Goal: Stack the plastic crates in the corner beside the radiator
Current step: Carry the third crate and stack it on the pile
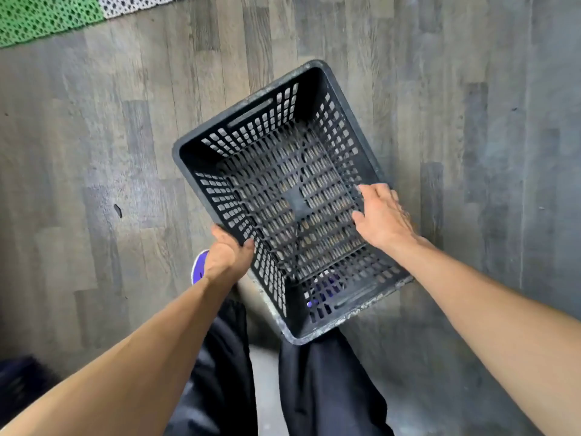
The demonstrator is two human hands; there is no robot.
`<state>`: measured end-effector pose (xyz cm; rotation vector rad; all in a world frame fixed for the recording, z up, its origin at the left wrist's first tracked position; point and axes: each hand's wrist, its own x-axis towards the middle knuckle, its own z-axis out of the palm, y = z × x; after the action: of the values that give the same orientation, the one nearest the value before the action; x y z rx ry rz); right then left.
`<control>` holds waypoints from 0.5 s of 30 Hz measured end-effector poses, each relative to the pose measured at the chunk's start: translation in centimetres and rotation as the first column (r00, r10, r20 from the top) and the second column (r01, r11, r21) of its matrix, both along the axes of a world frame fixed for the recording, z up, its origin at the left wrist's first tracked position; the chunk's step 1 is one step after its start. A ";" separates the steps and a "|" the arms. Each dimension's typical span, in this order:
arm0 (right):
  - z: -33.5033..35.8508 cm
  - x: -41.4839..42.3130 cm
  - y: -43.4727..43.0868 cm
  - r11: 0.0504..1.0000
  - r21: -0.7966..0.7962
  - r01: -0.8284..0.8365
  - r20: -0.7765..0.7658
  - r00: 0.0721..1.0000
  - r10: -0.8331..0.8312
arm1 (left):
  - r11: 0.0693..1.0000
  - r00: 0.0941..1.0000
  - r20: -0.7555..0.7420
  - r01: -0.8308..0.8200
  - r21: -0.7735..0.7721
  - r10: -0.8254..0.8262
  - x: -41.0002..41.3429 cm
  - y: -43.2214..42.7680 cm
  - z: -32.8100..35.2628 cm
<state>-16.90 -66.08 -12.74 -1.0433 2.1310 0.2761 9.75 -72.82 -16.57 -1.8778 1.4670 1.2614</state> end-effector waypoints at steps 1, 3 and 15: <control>-0.2 -0.8 -0.2 1.000 -0.017 -0.002 -0.016 1.000 0.002 | 1.000 1.000 0.022 -0.015 0.013 0.014 -0.3 0.3 -0.2; -0.9 -2.2 -0.7 0.998 -0.059 -0.025 -0.062 0.998 0.021 | 0.998 0.998 0.063 0.002 0.058 -0.006 -0.7 1.1 -0.7; -3.1 -2.2 -1.9 0.975 -0.063 0.213 -0.065 0.974 -0.217 | 0.941 0.940 -0.045 -0.339 -0.005 0.339 1.4 2.1 -3.4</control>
<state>-19.14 -68.00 -15.83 -0.8346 2.3052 0.1528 11.19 -70.69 -19.99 -2.1925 1.2055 1.4549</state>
